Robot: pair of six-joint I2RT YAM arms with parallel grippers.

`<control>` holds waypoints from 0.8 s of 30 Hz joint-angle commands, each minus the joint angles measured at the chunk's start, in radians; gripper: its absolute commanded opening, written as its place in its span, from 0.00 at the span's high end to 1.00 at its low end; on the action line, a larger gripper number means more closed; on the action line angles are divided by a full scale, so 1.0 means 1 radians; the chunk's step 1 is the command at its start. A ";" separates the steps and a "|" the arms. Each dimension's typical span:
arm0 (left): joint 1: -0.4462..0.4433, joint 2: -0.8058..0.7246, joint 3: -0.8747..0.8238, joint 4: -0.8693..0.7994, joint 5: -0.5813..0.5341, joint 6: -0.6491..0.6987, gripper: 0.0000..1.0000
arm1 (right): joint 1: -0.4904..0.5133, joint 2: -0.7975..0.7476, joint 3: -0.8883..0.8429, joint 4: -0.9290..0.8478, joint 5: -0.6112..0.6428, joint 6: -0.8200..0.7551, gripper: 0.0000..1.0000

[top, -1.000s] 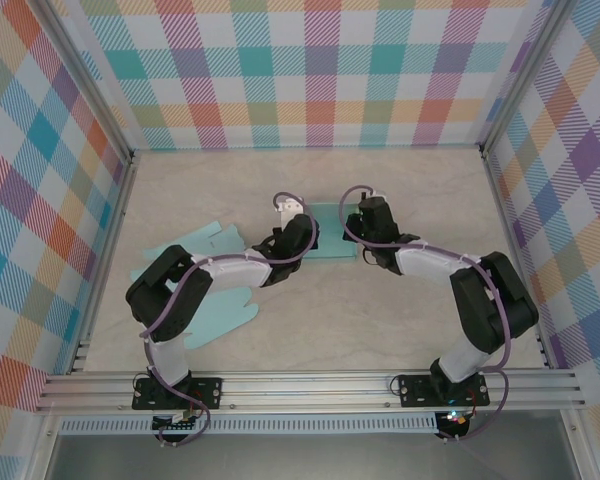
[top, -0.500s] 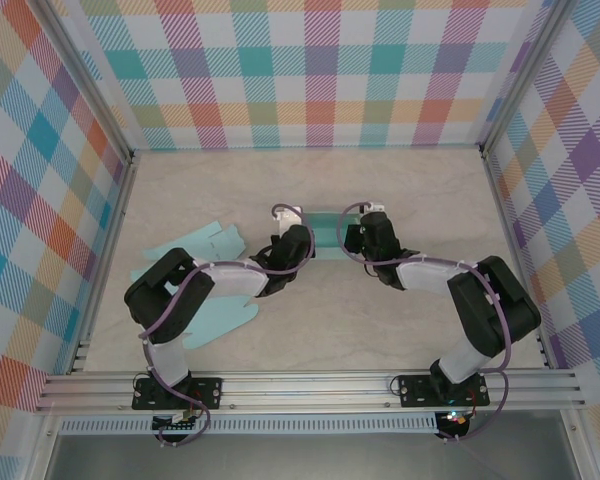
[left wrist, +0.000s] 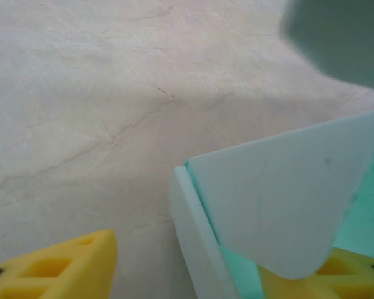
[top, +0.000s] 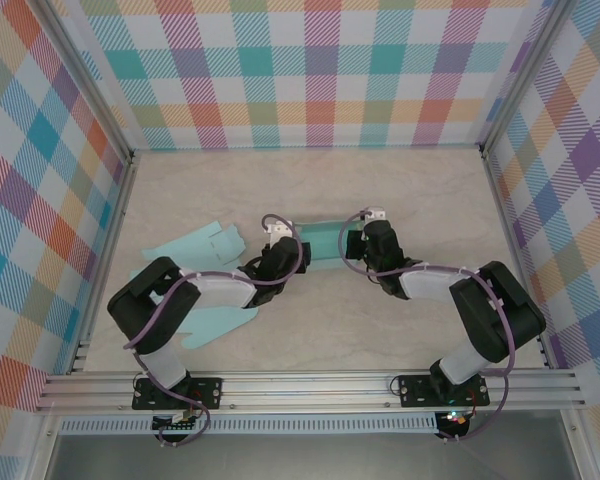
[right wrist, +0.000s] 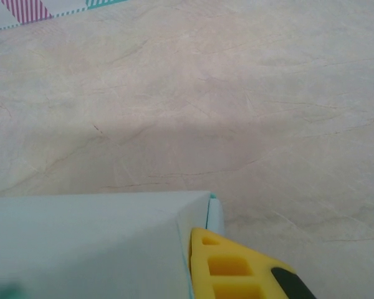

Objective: Fold the paper box

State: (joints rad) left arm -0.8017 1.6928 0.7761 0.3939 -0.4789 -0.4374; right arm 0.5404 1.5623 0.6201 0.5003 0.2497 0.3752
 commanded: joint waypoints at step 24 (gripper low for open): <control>-0.022 -0.499 -0.093 -0.313 0.006 -0.064 0.01 | 0.043 0.003 -0.014 -0.159 -0.004 -0.041 0.79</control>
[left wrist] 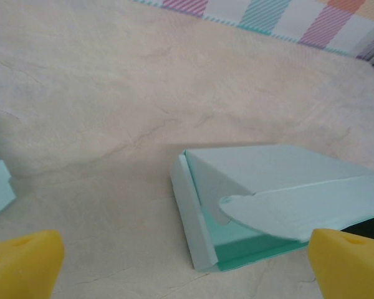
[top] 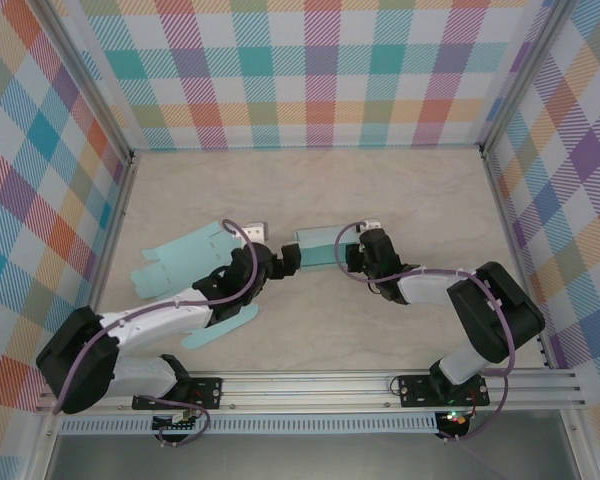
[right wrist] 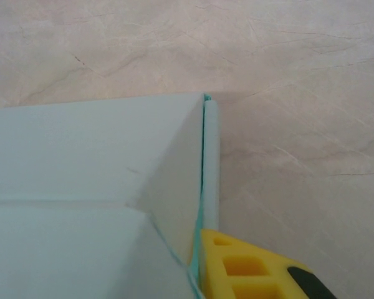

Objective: Fold the paper box

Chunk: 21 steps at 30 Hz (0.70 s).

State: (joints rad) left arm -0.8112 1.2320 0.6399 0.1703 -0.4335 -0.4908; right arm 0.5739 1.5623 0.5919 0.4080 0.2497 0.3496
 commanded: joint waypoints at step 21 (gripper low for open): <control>0.074 0.452 0.586 -0.428 0.139 0.057 0.10 | 0.023 -0.156 0.034 -0.252 -0.036 -0.038 0.09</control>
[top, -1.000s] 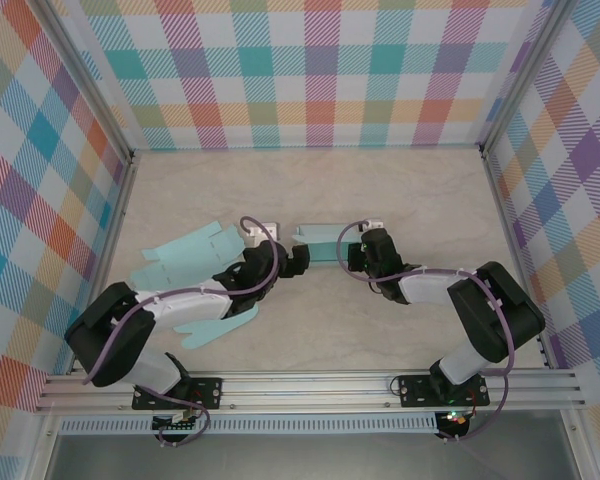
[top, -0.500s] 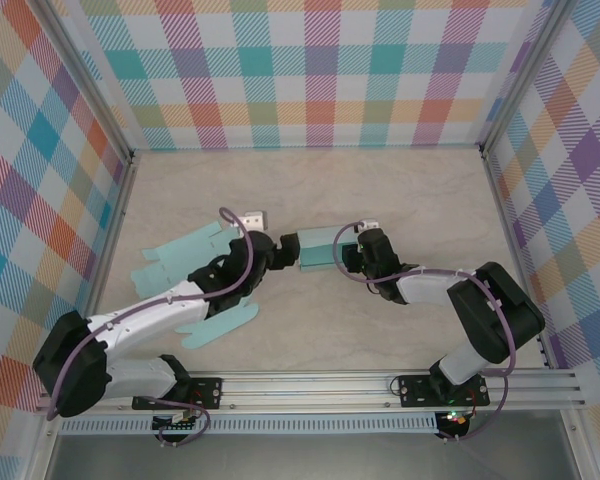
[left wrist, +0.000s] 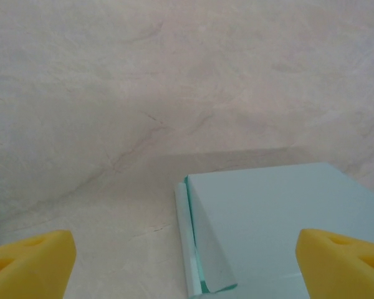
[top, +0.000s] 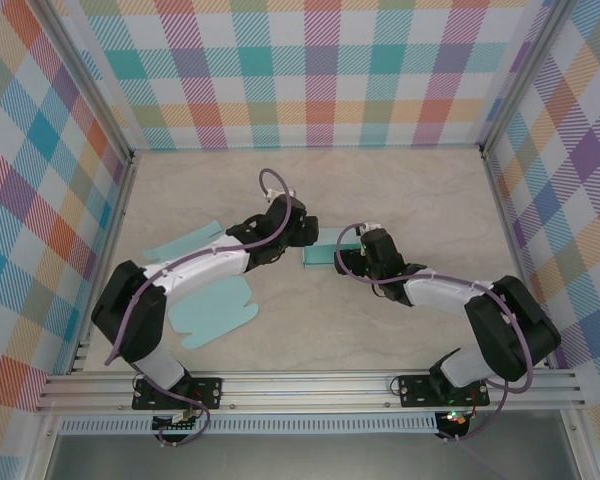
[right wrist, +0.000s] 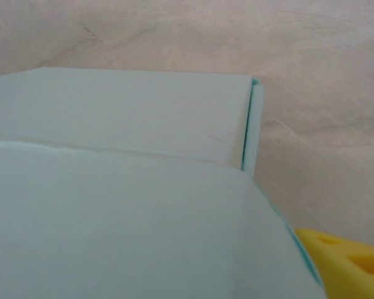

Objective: Fold the paper box

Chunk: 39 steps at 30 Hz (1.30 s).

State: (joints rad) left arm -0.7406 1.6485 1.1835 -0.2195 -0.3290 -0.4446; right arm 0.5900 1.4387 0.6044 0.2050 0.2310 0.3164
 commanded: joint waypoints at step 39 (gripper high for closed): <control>0.004 0.188 -0.086 0.014 0.039 -0.084 0.31 | -0.171 0.126 0.448 -0.623 -0.422 0.197 0.29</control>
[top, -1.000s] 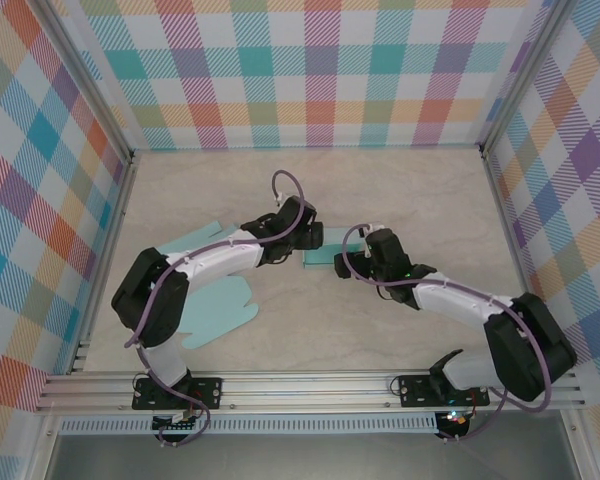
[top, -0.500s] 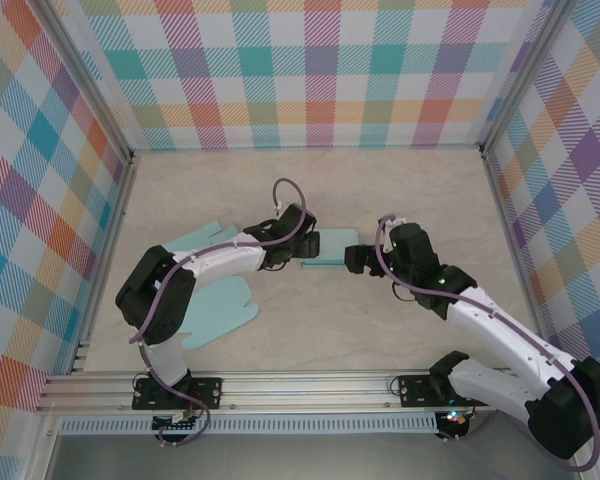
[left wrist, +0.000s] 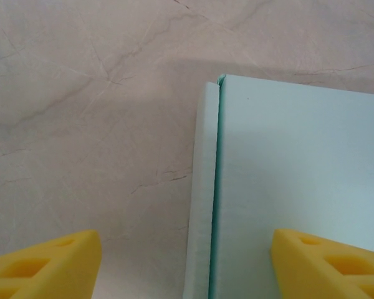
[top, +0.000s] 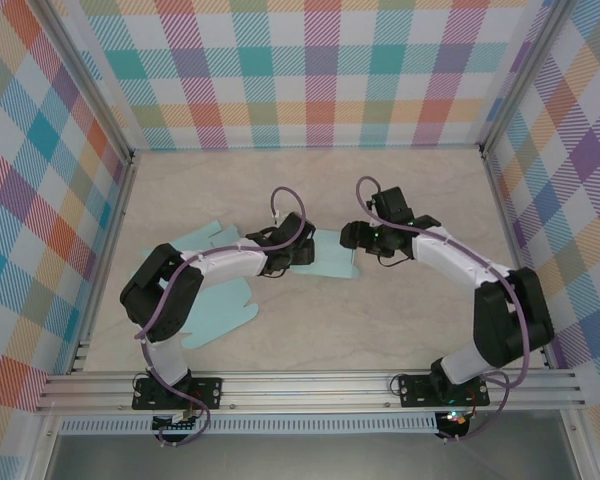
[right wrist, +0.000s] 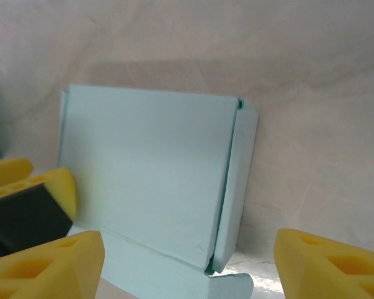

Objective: Fold the paper box

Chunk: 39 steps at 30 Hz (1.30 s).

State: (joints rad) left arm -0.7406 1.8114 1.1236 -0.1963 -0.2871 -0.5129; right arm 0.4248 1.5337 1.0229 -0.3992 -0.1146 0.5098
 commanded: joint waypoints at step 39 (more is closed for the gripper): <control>0.082 0.020 0.141 -0.073 0.008 0.072 0.49 | -0.030 0.097 0.029 0.017 -0.120 0.022 0.04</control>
State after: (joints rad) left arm -0.6975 1.8179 1.2098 -0.2348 -0.3233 -0.4816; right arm 0.4118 1.6978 0.9916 -0.3378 -0.2291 0.5392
